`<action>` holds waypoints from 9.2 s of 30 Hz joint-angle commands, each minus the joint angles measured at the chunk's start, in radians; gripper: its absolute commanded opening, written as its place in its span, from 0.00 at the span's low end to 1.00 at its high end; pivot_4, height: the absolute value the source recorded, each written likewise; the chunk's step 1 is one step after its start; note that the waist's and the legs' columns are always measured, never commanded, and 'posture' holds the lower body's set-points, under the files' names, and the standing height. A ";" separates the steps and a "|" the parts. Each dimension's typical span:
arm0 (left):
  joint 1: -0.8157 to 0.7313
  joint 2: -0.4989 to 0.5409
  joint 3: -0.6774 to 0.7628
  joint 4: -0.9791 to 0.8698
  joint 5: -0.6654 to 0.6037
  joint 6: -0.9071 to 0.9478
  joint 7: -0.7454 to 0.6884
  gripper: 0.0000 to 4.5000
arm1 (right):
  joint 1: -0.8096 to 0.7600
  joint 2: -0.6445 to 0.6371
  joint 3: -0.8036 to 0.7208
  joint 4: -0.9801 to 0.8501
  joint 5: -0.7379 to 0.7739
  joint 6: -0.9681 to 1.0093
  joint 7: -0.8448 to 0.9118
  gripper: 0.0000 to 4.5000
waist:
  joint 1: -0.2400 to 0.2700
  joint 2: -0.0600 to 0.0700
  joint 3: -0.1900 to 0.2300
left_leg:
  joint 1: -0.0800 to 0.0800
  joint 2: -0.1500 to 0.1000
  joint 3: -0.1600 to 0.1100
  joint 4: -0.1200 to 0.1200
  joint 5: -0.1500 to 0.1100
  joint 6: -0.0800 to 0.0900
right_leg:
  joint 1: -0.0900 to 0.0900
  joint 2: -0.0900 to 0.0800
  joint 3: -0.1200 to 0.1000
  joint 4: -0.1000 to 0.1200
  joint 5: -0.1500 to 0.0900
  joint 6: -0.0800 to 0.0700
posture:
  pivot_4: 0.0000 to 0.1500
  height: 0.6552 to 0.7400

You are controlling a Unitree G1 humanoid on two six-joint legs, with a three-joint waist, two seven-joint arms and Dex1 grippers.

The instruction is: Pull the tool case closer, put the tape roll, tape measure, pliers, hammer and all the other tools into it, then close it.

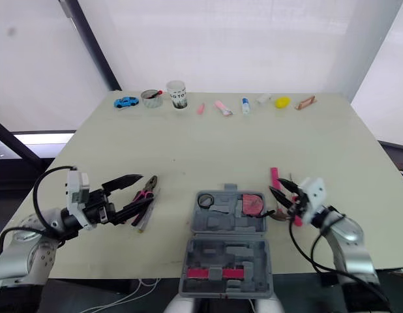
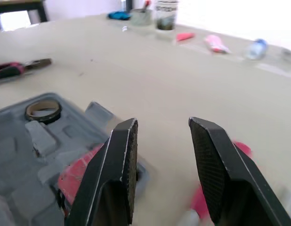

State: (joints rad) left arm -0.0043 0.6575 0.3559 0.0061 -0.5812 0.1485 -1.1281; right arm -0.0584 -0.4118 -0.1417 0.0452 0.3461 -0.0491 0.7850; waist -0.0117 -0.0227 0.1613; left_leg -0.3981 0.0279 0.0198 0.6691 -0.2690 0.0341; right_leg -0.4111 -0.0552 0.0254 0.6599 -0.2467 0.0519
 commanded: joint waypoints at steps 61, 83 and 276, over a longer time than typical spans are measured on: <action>-0.208 -0.107 -0.164 -0.041 0.288 0.548 0.743 1.00 | -0.073 -0.206 0.056 -0.286 0.236 0.195 0.299 0.98 | 0.001 -0.002 -0.004 | 0.001 -0.004 -0.001 0.002 0.000 0.000 | 0.002 -0.007 -0.009 0.002 0.001 0.001 | 1.00 1.00; -0.267 -0.101 -0.196 0.047 0.320 0.638 0.731 1.00 | -0.080 -0.230 0.073 -0.306 0.208 0.188 0.360 0.98 | 0.001 -0.002 -0.004 | 0.001 -0.005 -0.001 0.002 0.000 0.000 | 0.002 -0.008 -0.009 0.002 0.001 0.001 | 1.00 1.00; -0.246 0.363 -0.240 -0.005 -0.004 0.071 -0.452 1.00 | -0.426 -0.182 0.560 -0.307 -0.343 0.632 0.270 0.94 | 0.001 0.001 0.003 | -0.016 -0.002 -0.003 0.016 0.002 -0.002 | -0.008 0.001 -0.014 0.005 0.002 0.002 | 1.00 1.00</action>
State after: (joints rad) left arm -0.2463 1.0234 0.1075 0.0125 -0.5869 0.2281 -1.5649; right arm -0.4887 -0.5895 0.4617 -0.2133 -0.0428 0.5647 1.0414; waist -0.0111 -0.0218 0.1642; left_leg -0.4141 0.0257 0.0167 0.6848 -0.2673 0.0322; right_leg -0.4192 -0.0544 0.0113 0.6647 -0.2449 0.0534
